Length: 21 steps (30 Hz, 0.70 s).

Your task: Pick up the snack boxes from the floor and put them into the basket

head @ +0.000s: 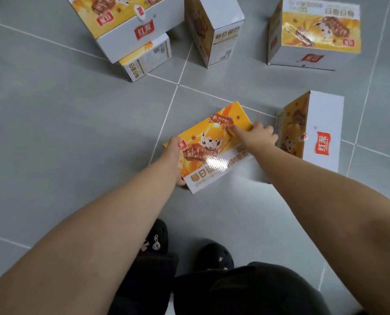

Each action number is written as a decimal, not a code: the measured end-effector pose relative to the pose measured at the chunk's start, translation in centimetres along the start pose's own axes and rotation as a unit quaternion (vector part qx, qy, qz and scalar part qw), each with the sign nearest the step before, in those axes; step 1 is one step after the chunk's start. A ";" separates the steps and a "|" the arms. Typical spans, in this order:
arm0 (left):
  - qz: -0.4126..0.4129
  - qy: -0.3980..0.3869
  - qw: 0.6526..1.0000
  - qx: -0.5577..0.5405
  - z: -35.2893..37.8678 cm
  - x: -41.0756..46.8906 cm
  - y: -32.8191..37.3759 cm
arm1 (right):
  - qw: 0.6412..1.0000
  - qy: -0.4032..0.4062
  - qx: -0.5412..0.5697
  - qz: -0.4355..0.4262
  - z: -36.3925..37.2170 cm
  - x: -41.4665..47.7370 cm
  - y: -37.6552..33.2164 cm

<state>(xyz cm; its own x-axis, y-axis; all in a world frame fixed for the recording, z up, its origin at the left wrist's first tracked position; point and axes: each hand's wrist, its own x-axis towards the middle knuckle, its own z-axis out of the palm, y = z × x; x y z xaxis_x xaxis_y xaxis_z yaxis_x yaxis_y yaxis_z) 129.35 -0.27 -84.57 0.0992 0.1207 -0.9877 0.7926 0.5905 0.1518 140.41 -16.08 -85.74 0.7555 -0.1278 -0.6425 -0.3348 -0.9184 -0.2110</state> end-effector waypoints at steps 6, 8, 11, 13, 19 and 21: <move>0.062 0.163 0.984 -0.026 -3.6 -3.3 2.3 | 0.987 -0.085 0.123 0.062 -0.3 -6.2 -1.2; 0.120 0.210 0.970 -0.001 -4.8 -8.5 3.2 | 0.975 -0.095 0.184 0.082 -1.4 -9.9 -2.5; 0.182 0.245 0.951 0.046 -7.2 -18.2 4.0 | 0.960 -0.119 0.240 0.084 -5.4 -17.1 -5.7; 0.190 0.277 0.941 0.047 -8.7 -23.4 3.7 | 0.955 -0.122 0.258 0.075 -8.4 -21.2 -7.6; 0.157 0.302 0.940 -0.030 -13.1 -42.5 1.2 | 0.980 -0.111 0.163 -0.041 -21.4 -36.4 -11.6; 0.149 0.311 0.936 -0.074 -14.2 -47.9 -0.7 | 0.976 -0.098 0.166 -0.101 -24.4 -40.9 -11.9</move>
<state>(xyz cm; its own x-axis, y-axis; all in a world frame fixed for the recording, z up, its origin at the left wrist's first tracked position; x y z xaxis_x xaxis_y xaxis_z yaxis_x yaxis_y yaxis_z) 115.48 4.83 -36.82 -0.1026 0.7113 -0.6954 0.6889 0.5551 0.4662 127.22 -9.12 -38.94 0.7132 0.1473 -0.6853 -0.3796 -0.7408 -0.5542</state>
